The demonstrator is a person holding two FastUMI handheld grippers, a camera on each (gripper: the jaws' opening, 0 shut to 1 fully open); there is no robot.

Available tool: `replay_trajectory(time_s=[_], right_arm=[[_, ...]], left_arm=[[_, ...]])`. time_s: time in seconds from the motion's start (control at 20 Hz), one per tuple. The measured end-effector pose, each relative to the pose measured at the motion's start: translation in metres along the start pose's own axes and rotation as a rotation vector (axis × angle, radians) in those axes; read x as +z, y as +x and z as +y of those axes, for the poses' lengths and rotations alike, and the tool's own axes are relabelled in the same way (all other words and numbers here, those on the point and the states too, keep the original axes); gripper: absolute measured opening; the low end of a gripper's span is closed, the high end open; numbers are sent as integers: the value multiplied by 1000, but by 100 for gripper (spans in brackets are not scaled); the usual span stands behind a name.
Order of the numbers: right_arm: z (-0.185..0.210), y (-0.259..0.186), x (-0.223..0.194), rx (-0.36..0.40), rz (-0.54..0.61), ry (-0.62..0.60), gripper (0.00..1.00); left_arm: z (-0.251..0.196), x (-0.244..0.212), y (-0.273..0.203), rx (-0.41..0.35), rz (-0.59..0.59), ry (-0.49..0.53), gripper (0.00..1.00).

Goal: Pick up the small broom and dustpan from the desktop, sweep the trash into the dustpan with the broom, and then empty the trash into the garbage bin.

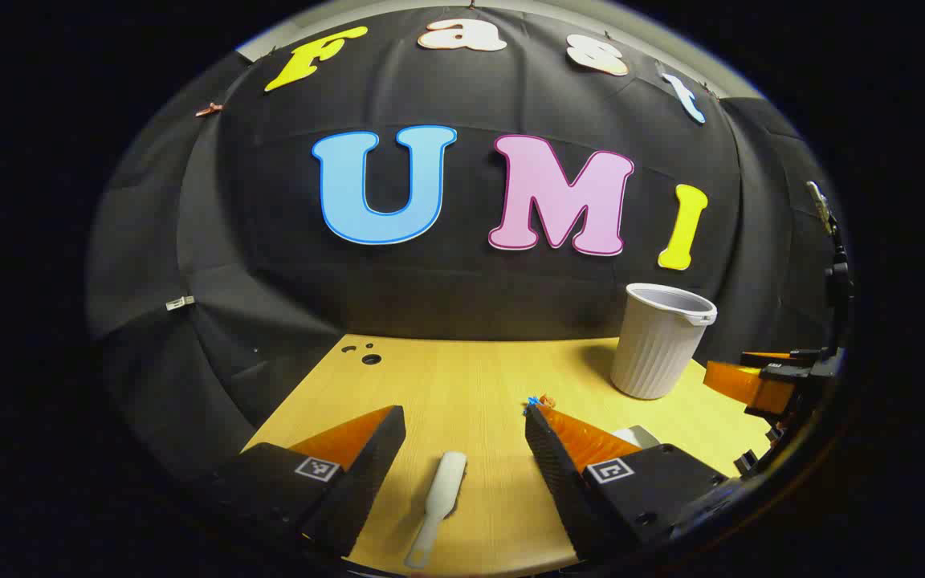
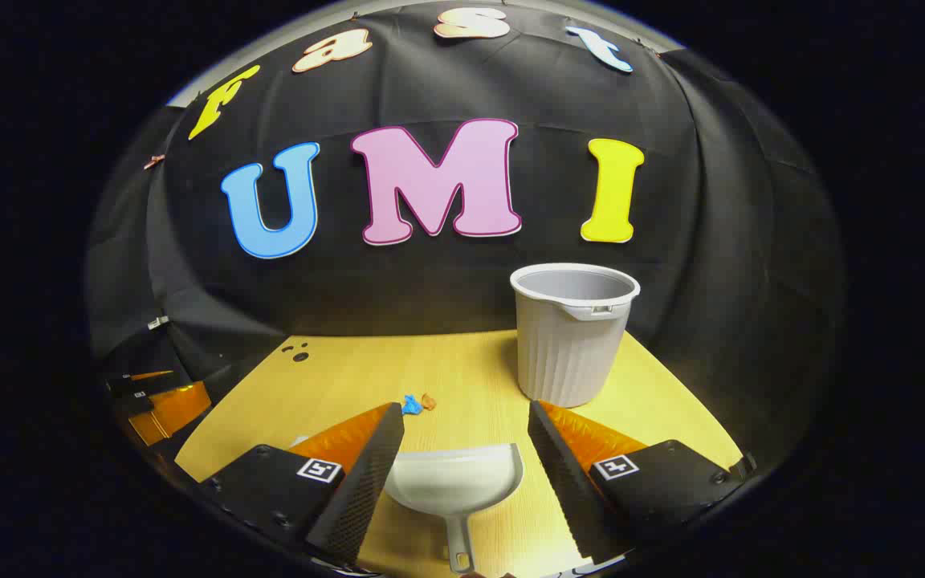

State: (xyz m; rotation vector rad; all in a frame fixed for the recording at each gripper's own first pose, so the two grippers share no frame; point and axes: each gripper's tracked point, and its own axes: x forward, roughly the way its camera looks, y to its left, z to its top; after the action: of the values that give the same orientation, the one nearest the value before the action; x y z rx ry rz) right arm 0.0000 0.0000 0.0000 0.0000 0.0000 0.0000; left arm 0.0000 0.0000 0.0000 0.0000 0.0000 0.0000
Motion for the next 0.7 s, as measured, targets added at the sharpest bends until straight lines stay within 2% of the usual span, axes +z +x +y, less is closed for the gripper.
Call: replay_trajectory(time_s=[0.7], right_arm=[[14,3,-6,8,24,-22,97]], left_arm=[[19,-26,12,-9,85,1,96]])
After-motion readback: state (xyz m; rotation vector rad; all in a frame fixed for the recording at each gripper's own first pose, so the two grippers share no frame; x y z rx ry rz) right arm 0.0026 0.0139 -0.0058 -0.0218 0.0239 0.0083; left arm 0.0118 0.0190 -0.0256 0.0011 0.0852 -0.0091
